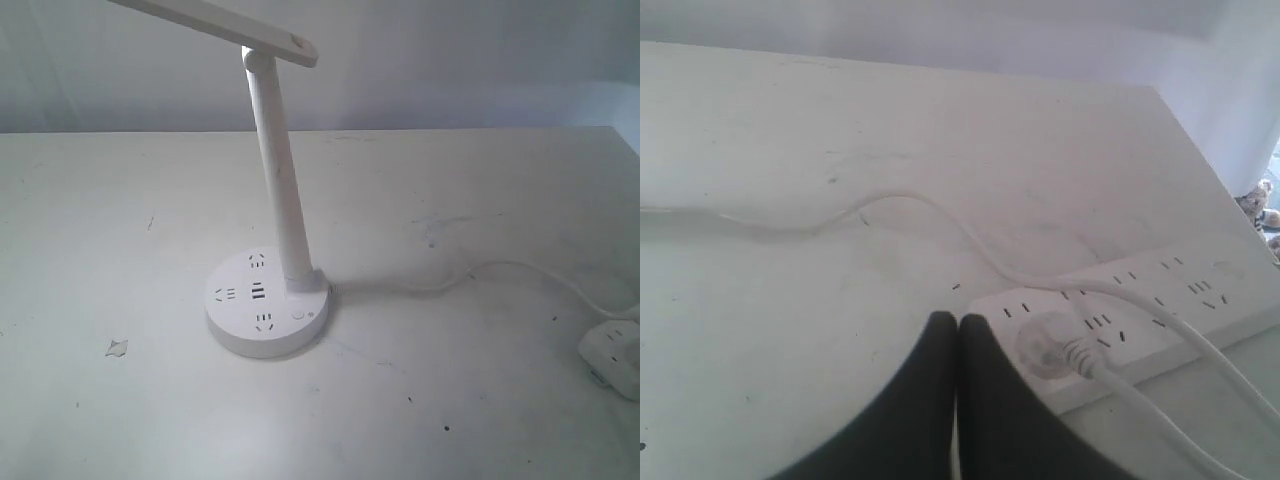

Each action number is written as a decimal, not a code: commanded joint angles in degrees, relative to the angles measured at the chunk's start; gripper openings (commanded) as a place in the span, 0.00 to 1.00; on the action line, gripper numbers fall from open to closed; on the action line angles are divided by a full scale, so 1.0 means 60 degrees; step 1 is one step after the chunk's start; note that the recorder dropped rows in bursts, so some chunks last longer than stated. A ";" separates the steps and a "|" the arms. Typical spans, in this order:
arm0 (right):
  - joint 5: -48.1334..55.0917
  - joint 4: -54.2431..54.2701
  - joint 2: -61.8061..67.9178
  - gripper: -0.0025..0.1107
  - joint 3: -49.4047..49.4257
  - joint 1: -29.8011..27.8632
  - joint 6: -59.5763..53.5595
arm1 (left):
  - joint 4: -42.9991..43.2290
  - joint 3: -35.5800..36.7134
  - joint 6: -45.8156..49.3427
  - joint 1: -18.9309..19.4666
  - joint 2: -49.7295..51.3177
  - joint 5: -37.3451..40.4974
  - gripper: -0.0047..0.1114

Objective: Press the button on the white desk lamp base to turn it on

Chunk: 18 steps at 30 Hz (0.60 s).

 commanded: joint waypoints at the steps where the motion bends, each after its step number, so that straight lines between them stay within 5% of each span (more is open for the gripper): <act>1: -0.0075 0.0157 -0.0051 0.02 0.0068 -0.0027 -0.0311 | -0.0072 -0.0026 -0.0020 0.0003 -0.0046 -0.0078 0.05; 18: -0.0082 0.0403 -0.0051 0.02 0.0068 -0.0027 -0.0311 | -0.0072 -0.0026 -0.0020 0.0003 -0.0046 -0.0078 0.05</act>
